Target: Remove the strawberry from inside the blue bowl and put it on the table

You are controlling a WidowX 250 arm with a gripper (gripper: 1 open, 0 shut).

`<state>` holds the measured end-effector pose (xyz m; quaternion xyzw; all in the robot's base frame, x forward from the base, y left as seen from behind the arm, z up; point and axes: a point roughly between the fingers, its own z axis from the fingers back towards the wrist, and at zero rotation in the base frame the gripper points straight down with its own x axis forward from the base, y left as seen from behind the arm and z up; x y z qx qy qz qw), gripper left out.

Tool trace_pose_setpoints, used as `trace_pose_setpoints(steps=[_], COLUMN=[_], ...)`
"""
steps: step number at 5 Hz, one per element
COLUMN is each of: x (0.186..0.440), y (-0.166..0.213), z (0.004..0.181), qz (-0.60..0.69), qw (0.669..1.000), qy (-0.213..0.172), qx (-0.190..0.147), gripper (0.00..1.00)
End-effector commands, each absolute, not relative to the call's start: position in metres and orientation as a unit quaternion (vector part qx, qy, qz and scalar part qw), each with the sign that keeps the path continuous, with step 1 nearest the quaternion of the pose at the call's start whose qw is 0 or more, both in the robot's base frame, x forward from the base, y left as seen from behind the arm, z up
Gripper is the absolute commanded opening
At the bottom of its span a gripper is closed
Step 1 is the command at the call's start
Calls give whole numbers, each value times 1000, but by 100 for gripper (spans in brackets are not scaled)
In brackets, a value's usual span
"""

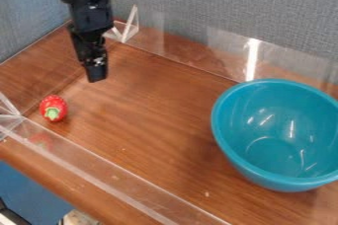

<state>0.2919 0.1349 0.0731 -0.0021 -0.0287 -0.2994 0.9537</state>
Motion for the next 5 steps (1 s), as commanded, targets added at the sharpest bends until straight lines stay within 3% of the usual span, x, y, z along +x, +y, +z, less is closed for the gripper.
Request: trace_pose_setpoints(steps=[1,3,5], x=[296,279,272], y=[150,175,175], z=[83,72,45], qz=[-304,-273,-235], qw=[951,962,972], qy=[-45,-17,8], qx=[21,21,15], gripper=[100,100,100])
